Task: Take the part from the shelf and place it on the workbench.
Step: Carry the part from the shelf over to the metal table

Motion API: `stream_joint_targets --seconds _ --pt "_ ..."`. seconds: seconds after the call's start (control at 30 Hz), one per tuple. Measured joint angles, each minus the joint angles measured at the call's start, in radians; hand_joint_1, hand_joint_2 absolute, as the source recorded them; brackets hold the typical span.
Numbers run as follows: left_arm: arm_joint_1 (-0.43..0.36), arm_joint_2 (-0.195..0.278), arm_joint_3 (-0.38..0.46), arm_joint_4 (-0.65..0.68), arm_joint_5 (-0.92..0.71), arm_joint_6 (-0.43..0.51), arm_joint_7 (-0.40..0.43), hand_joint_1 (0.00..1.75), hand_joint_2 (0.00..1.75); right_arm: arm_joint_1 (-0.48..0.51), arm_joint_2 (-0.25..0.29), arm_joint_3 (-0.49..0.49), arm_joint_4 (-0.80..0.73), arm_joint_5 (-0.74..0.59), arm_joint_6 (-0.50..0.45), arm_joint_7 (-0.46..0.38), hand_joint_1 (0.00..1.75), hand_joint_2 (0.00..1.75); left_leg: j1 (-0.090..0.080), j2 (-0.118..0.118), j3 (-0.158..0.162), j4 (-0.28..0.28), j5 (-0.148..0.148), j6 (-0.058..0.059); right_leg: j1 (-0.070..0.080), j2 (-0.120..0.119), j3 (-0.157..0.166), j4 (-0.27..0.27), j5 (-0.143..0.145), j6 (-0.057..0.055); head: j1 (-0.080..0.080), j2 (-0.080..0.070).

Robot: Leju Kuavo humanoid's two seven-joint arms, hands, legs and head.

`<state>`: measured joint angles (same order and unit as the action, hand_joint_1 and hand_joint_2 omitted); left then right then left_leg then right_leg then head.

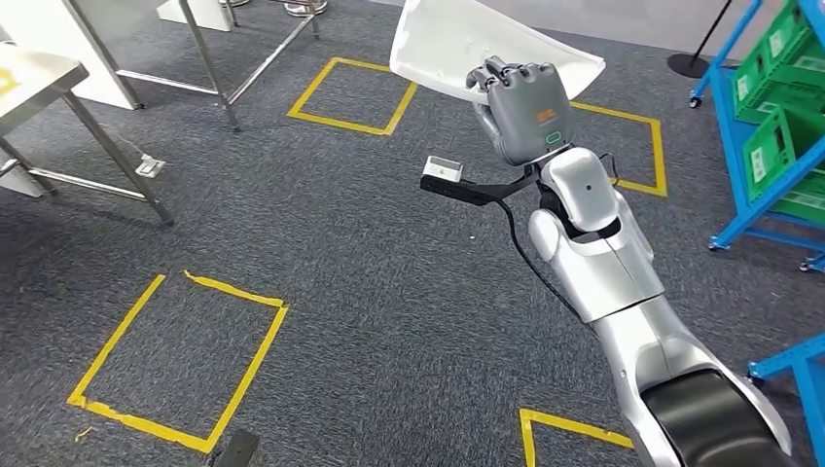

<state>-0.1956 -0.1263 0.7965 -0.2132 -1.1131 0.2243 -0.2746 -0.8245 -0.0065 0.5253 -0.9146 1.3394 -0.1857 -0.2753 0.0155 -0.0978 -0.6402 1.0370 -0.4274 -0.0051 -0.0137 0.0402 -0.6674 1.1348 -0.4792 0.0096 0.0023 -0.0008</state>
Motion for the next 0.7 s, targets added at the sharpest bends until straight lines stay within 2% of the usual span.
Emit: stream_joint_targets --seconds 0.03,0.07,0.1,0.17,0.2,0.23,0.3,0.33,0.37,0.4,0.43,0.47,0.5,0.53,0.57,0.6,0.67,0.7 --pt "-0.001 0.0 0.0 0.0 0.0 0.0 0.0 0.0 1.75 0.0 -0.001 0.0 0.0 0.0 0.0 0.0 1.75 1.75 0.002 -0.013 -0.001 0.001 -0.001 -0.006 -0.002 0.022 0.021 -0.053 0.022 0.0 0.0 0.0" --pt "-0.001 0.0 0.0 0.0 0.0 0.0 0.0 0.0 1.75 0.001 -0.002 0.0 0.0 0.0 0.0 0.0 1.75 1.75 0.004 -0.026 -0.004 0.0 -0.001 -0.013 -0.002 0.038 0.034 -0.083 0.029 0.001 0.0 0.0" --pt "0.0 0.0 0.0 0.0 0.0 -0.001 0.0 0.0 1.75 0.002 -0.003 0.0 0.0 0.0 0.0 0.0 1.75 1.75 0.006 -0.038 -0.008 -0.002 0.001 -0.02 -0.001 0.043 0.038 -0.09 0.024 -0.001 0.0 0.0" --pt "0.005 0.002 0.0 0.0 0.0 -0.001 0.001 0.0 1.75 0.001 -0.001 0.0 -0.001 0.0 0.0 0.0 1.75 1.75 0.01 -0.056 -0.011 -0.008 0.004 -0.034 0.0 0.021 0.044 -0.096 0.024 -0.01 0.0 0.0" --pt "0.006 0.002 0.0 0.0 0.0 -0.001 0.001 0.0 1.75 0.001 0.001 0.0 -0.002 0.0 0.0 0.0 1.75 1.75 0.007 -0.042 -0.015 -0.003 0.0 -0.039 -0.002 0.009 0.049 -0.101 0.024 -0.017 -0.001 0.0" --pt "0.006 0.002 0.0 0.001 0.0 -0.001 0.001 0.0 1.75 0.0 0.003 0.0 -0.003 0.0 -0.001 0.0 1.75 1.75 0.003 -0.015 -0.027 0.02 -0.013 -0.042 -0.003 -0.003 0.055 -0.107 0.024 -0.023 -0.004 0.0" --pt "0.002 0.002 0.0 0.001 -0.001 -0.001 0.004 0.0 1.75 0.0 0.005 0.0 -0.004 0.0 -0.001 0.0 1.75 1.75 -0.003 0.058 -0.079 0.126 -0.06 -0.044 0.002 -0.03 0.066 -0.111 0.02 -0.034 -0.009 0.0" --pt "0.001 0.002 0.0 0.001 -0.002 -0.002 0.006 0.0 1.75 0.0 0.004 0.0 -0.004 0.001 -0.001 0.0 1.75 1.75 -0.003 0.077 -0.113 0.192 -0.083 -0.044 0.005 -0.043 0.069 -0.111 0.016 -0.038 -0.009 0.0" --pt "0.001 0.002 0.0 0.001 -0.003 -0.003 0.008 0.0 1.75 0.002 0.003 0.0 -0.004 0.002 0.0 0.0 1.75 1.75 -0.003 0.087 -0.139 0.24 -0.093 -0.044 0.008 -0.057 0.073 -0.111 0.011 -0.04 -0.009 0.0" --pt "0.002 0.002 0.0 0.001 -0.003 -0.004 0.011 0.0 1.75 0.004 0.003 0.0 -0.004 0.002 0.0 -0.001 1.75 1.75 -0.003 0.091 -0.149 0.254 -0.085 -0.043 0.01 -0.071 0.078 -0.11 0.006 -0.042 -0.009 0.0" --pt "0.003 0.003 0.0 0.001 -0.004 -0.004 0.012 0.0 1.75 0.005 0.003 0.0 -0.004 0.003 -0.001 -0.002 1.75 1.75 -0.004 0.095 -0.137 0.228 -0.06 -0.04 0.012 -0.084 0.085 -0.11 0.001 -0.042 -0.009 0.0" --pt "0.003 0.003 0.0 0.001 -0.004 -0.005 0.013 0.0 1.75 0.005 0.003 0.0 -0.004 0.002 -0.001 -0.003 1.75 1.75 -0.006 0.105 -0.106 0.169 -0.024 -0.034 0.014 -0.098 0.093 -0.11 -0.005 -0.041 -0.009 0.0" --pt "0.003 0.004 0.0 0.001 -0.005 -0.005 0.013 0.0 1.75 0.005 0.003 0.0 -0.004 0.002 -0.002 -0.005 1.75 1.75 -0.012 0.126 -0.07 0.102 0.003 -0.027 0.016 -0.11 0.101 -0.11 -0.012 -0.04 -0.009 0.0" --pt "0.002 0.004 0.0 0.0 -0.006 -0.005 0.013 0.0 1.75 0.004 0.003 0.0 -0.004 0.001 -0.003 -0.006 1.75 1.75 -0.02 0.148 -0.038 0.044 0.019 -0.017 0.019 -0.122 0.108 -0.11 -0.019 -0.036 -0.009 0.0" --pt "0.0 0.004 0.0 0.0 -0.006 -0.005 0.013 0.0 1.75 0.003 0.002 0.0 -0.004 0.0 -0.004 -0.007 1.75 1.75 -0.027 0.164 -0.017 0.007 0.023 -0.008 0.022 -0.133 0.113 -0.11 -0.025 -0.032 -0.009 0.0" --pt "0.0 0.004 -0.001 0.0 -0.006 -0.005 0.013 0.0 1.75 0.002 0.002 0.0 -0.004 0.0 -0.004 -0.007 1.75 1.75 -0.031 0.17 -0.009 -0.008 0.016 0.0 0.025 -0.144 0.117 -0.109 -0.028 -0.027 -0.009 0.0" --pt "0.001 0.004 -0.001 0.0 -0.006 -0.005 0.014 0.0 1.75 0.001 0.004 0.0 -0.004 0.0 -0.004 -0.008 1.75 1.75 -0.028 0.146 -0.002 -0.015 0.011 0.012 0.026 -0.156 0.125 -0.102 -0.031 -0.018 -0.009 0.0" --pt "0.003 0.004 -0.001 0.0 -0.006 -0.005 0.015 0.0 1.75 0.001 0.005 0.0 -0.004 0.0 -0.004 -0.009 1.75 1.75 -0.025 0.132 0.005 -0.018 0.009 0.016 0.023 -0.145 0.123 -0.087 -0.035 -0.012 -0.008 0.0"
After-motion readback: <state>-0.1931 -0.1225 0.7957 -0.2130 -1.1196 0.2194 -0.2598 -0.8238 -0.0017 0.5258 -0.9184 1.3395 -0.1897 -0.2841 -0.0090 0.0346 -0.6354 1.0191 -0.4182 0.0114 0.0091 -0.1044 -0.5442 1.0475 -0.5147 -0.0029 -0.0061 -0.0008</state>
